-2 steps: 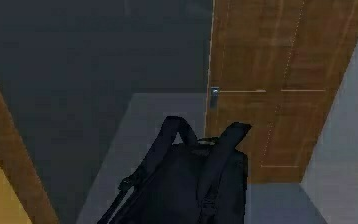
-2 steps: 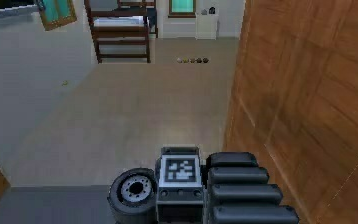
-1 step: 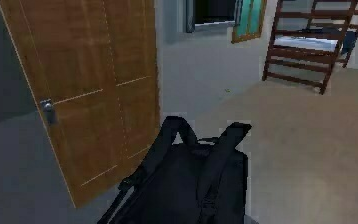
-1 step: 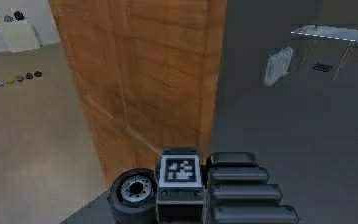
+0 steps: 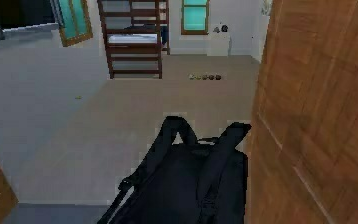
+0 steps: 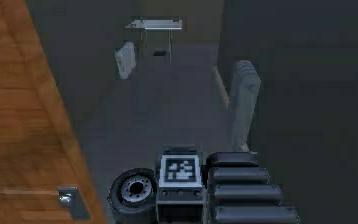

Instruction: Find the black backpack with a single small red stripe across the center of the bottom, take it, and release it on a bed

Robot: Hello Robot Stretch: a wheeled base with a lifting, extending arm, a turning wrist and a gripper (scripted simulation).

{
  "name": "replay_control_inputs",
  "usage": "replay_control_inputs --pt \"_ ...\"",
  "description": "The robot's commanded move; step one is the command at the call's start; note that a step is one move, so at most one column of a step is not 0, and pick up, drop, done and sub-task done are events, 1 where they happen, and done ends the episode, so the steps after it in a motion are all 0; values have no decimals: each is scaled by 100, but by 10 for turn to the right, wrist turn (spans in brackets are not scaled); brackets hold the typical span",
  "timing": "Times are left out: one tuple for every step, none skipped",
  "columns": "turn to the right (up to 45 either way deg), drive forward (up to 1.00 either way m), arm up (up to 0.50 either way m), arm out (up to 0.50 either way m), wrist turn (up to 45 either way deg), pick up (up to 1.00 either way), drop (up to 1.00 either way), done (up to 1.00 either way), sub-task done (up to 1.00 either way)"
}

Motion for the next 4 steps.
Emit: replay_control_inputs --pt "0 70 0 0 0 0 0 0 0" --pt "120 0 0 0 0 0 0 0 0" --pt "0 100 0 0 0 0 0 0 0" --pt "30 0 0 0 0 0 0 0 0"
